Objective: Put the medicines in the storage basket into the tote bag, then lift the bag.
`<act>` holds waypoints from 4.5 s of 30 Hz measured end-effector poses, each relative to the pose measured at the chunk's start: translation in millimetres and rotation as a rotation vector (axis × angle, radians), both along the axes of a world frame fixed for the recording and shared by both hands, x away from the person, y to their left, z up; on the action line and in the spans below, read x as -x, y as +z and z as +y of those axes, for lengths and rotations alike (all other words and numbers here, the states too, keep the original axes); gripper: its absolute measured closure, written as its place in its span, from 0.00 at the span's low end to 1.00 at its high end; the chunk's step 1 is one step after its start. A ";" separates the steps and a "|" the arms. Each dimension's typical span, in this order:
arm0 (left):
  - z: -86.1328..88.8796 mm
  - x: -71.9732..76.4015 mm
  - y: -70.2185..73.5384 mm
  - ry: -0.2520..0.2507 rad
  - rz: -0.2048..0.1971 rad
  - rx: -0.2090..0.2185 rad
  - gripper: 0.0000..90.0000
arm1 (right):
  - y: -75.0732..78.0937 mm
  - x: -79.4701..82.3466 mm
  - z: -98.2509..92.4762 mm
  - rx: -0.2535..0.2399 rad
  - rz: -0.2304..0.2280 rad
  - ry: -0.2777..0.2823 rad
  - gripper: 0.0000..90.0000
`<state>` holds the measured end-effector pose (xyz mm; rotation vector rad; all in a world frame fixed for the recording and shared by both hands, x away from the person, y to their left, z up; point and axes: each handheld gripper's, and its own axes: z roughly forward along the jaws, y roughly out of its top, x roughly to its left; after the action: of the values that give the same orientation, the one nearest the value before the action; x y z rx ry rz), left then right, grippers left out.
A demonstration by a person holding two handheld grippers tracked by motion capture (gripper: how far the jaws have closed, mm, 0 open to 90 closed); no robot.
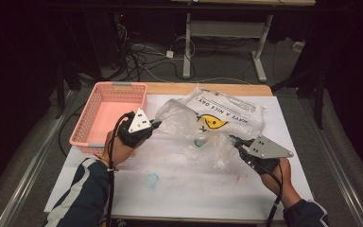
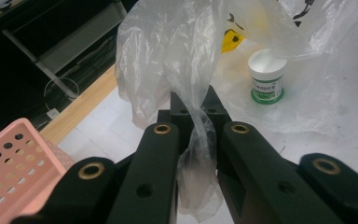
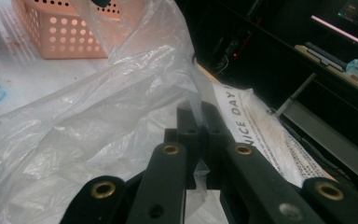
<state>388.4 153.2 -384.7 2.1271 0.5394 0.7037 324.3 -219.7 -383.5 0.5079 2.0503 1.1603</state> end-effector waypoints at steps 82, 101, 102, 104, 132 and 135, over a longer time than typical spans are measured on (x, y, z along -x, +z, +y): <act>-55.6 -125.4 81.5 0.123 -0.115 0.151 0.95 | 62.5 -193.7 -29.2 -0.124 0.113 -0.390 1.00; -64.9 -137.1 117.1 0.191 -0.162 0.171 0.95 | 109.7 -215.1 -26.6 -0.130 0.078 -0.430 1.00; -64.9 -136.1 119.2 0.189 -0.163 0.172 0.95 | 113.7 -213.5 -27.8 -0.142 0.076 -0.430 1.00; -65.2 -134.2 121.9 0.192 -0.172 0.168 0.95 | 122.5 -209.7 -29.2 -0.153 0.072 -0.431 1.00; -48.8 -136.6 96.2 0.315 -0.148 0.151 0.65 | 106.1 -221.2 -28.5 -0.099 0.113 -0.525 1.00; -45.8 -131.7 103.1 0.319 -0.181 0.155 0.67 | 101.5 -223.2 -31.3 -0.091 0.114 -0.544 1.00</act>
<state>520.1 107.4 -281.6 1.8310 0.8158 0.9875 547.5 -251.0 -282.0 1.1171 1.7879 0.9077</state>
